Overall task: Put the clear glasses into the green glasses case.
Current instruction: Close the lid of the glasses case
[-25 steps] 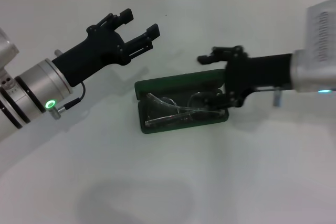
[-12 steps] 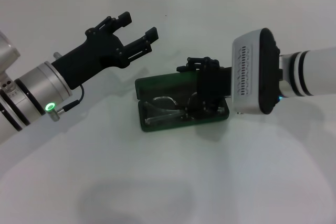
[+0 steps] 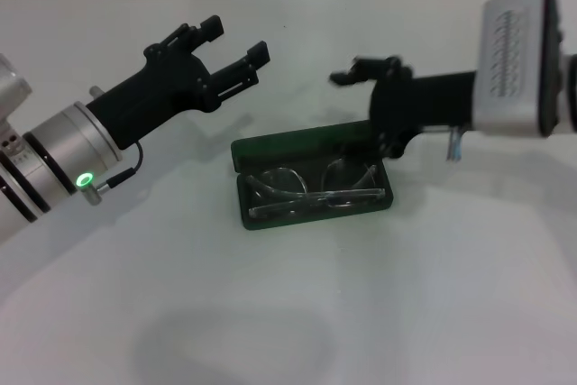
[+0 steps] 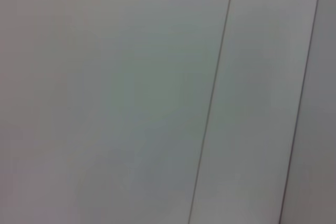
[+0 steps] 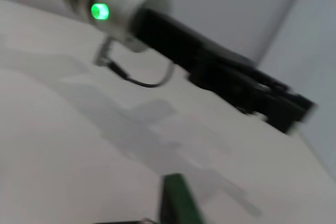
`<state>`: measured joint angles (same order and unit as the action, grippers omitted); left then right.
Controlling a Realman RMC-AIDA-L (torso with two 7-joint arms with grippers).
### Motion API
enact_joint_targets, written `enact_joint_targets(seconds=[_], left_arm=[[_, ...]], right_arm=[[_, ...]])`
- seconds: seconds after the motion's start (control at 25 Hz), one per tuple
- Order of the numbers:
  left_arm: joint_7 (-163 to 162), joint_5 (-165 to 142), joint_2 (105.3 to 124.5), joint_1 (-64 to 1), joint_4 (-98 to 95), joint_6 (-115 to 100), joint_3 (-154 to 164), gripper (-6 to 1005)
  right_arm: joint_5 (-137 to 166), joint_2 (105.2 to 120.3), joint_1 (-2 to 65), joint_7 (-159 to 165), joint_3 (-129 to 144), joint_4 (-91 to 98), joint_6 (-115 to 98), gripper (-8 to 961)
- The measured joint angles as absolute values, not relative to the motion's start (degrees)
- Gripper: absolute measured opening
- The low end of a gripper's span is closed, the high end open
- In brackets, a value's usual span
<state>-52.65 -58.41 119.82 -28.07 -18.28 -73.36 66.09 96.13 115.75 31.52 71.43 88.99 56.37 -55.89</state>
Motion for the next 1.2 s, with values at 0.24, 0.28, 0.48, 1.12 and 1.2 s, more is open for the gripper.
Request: enact_joint_targets(seconds=[0.24,0.28,0.48,1.12,1.2], left_arm=[[-52.96,-57.98,119.79,-28.23,-18.28,-71.72,66.18,858],[-53.44,-58.11,119.79,-28.67,-18.28,-70.12,66.34,858],[-58.88,-63.29,119.75,-33.00,-17.15,-61.81,67.31,858],[-69.90,-77.87,119.87,-38.65,-16.73,-59.55,71.42,858],[-69.66,-78.08,119.86,-38.51,-16.75,-60.83,71.76,858]], right_arm=[[88.12,115.95,29.20,69.22,80.32,53.90,-54.99,843],[85.23,115.94,29.27,68.45,78.73,52.26,-54.84,843],[68.29,115.98,30.20,61.21,69.56,42.32,-55.03,843],[54.68,115.87,30.71,50.65,67.48,32.75,-57.72,843],[54.61,115.89,30.71,50.59,67.53,32.69,-57.71,843]])
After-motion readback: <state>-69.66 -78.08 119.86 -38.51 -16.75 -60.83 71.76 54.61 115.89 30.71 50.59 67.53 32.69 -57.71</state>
